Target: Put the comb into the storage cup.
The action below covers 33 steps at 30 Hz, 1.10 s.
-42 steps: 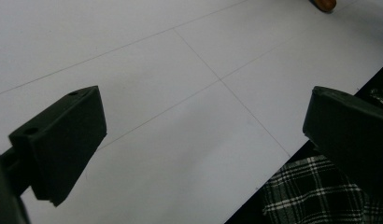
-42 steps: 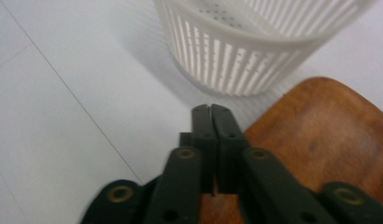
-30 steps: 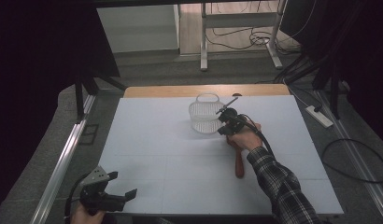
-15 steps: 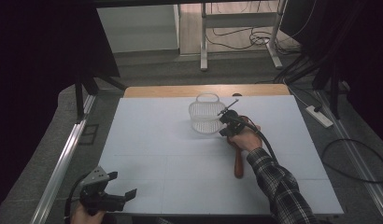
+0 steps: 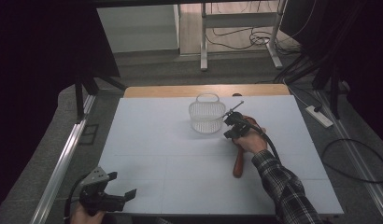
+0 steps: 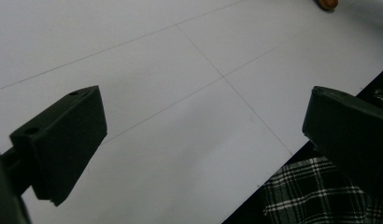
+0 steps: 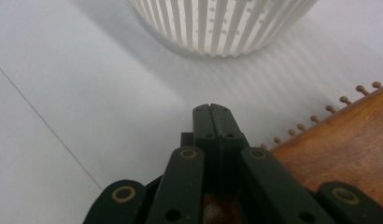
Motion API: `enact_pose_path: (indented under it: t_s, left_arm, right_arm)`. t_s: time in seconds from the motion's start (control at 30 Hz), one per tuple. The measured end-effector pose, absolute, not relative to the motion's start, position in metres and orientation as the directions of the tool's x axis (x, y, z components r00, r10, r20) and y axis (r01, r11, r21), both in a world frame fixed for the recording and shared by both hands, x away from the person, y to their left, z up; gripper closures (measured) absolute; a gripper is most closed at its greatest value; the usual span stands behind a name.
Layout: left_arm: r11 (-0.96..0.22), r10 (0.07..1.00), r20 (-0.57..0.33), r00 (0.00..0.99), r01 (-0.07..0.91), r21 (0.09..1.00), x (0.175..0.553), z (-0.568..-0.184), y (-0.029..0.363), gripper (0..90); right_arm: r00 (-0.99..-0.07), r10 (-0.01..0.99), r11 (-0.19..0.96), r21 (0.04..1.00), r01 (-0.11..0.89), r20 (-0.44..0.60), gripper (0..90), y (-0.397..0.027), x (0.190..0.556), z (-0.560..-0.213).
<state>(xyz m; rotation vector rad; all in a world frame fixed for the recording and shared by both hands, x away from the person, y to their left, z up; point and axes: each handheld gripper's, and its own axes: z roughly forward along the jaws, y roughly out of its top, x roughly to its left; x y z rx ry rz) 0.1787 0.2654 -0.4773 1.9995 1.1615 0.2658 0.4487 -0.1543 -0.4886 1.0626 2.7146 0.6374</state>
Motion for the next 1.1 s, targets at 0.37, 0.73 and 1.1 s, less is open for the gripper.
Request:
enact_pose_path:
  t_s: [0.37,0.73,1.1]
  left_arm:
    - [-0.269,0.807,-0.195,0.557,0.641,0.719,0.179,-0.477,0.265,0.7]
    - [-0.273,0.808,-0.191,0.557,0.642,0.716,0.180,-0.477,0.264,0.8]
    - [-0.273,0.809,-0.191,0.556,0.643,0.716,0.180,-0.477,0.264,0.7]
  right_arm:
    - [-0.739,0.674,0.660,0.441,0.608,0.011,89.9,-0.163,0.439,-0.488]
    - [-0.738,0.674,0.661,0.438,0.609,0.009,89.9,-0.179,0.423,-0.485]
    - [-0.744,0.667,0.662,0.439,0.607,0.023,89.8,-0.193,0.409,-0.483]
